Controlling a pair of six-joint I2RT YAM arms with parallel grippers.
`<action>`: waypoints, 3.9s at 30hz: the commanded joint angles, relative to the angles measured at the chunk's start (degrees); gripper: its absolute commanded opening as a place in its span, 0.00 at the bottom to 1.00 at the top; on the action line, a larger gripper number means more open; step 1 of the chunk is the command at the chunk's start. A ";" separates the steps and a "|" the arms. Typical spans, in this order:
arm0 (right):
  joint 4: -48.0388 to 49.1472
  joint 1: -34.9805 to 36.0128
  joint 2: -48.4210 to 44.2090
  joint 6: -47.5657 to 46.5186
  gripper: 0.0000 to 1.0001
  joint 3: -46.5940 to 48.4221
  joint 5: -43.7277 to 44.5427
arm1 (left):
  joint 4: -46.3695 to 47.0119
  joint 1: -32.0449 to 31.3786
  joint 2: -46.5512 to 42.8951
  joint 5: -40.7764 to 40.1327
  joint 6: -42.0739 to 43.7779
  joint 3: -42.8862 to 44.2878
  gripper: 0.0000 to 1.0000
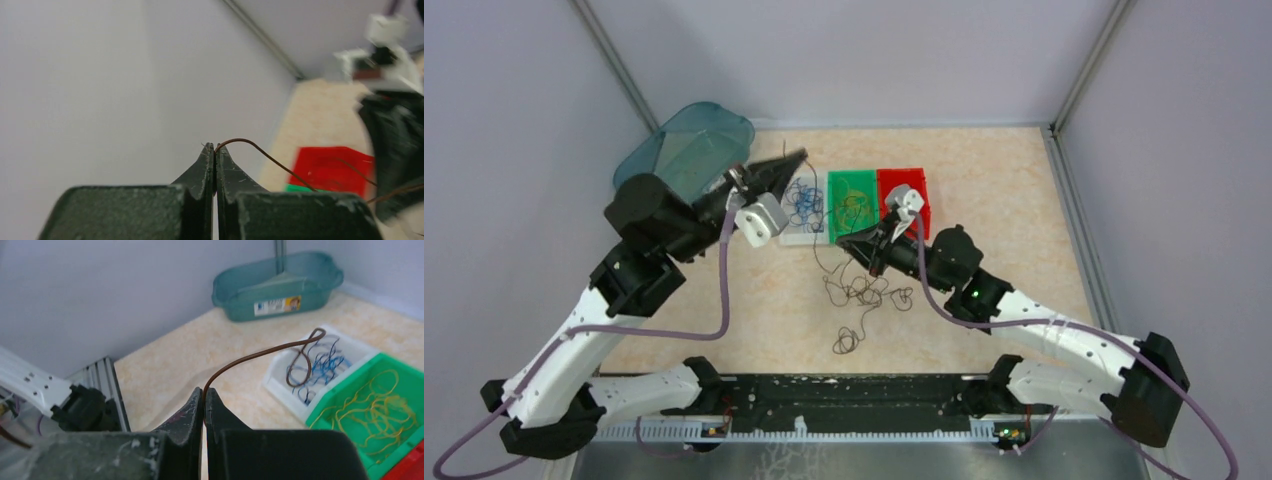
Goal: Untangle the cables
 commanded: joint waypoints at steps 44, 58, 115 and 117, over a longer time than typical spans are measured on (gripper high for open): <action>22.63 1.54 -0.02 20.79 0.00 9.90 -5.98 | 10.04 3.66 -7.06 16.64 -51.34 -28.58 0.17; 6.33 0.51 -7.82 14.84 0.58 8.23 -5.36 | 4.86 6.06 -4.55 15.64 -38.59 -18.76 0.00; -19.92 -24.69 -16.65 13.84 0.60 -11.27 41.95 | 7.99 6.16 46.93 18.07 -40.16 13.91 0.00; -18.37 -25.40 -15.76 13.31 0.60 -11.51 41.24 | 7.63 6.68 51.28 18.71 -40.89 17.31 0.00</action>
